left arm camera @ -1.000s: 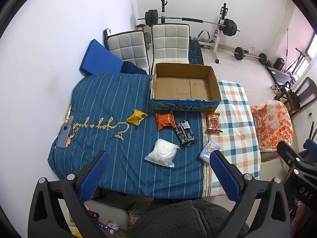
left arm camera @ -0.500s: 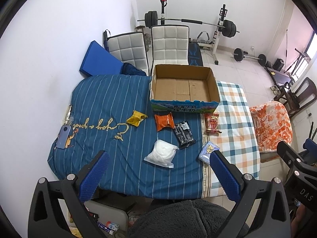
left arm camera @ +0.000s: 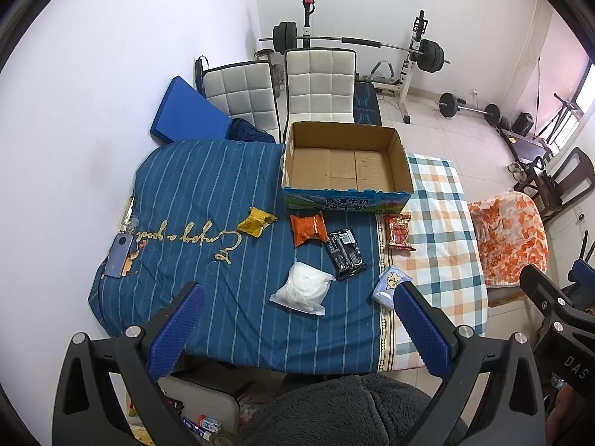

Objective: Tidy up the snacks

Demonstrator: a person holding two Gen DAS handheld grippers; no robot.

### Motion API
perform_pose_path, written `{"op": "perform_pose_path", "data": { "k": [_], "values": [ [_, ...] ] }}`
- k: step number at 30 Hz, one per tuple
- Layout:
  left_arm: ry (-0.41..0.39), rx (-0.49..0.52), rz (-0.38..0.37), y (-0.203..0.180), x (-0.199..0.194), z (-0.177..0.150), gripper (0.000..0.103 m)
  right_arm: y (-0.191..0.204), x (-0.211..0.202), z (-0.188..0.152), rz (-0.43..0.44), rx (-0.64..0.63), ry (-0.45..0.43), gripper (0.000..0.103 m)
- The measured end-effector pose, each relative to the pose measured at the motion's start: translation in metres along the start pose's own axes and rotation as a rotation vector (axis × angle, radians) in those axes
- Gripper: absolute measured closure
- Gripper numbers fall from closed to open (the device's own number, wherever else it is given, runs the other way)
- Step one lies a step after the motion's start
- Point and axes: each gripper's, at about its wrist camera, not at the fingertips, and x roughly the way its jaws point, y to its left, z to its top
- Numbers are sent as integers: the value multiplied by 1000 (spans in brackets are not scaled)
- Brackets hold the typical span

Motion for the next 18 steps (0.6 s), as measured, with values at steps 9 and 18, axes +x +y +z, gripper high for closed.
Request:
{"op": "perform_pose_path", "data": {
  "k": [9, 18],
  "values": [
    [-6, -5, 2, 1, -1, 0, 0, 0, -2, 0, 1, -2, -7, 0],
    [-7, -6, 4, 1, -1, 1, 0, 2, -3, 2, 6, -9, -18, 0]
  ]
}}
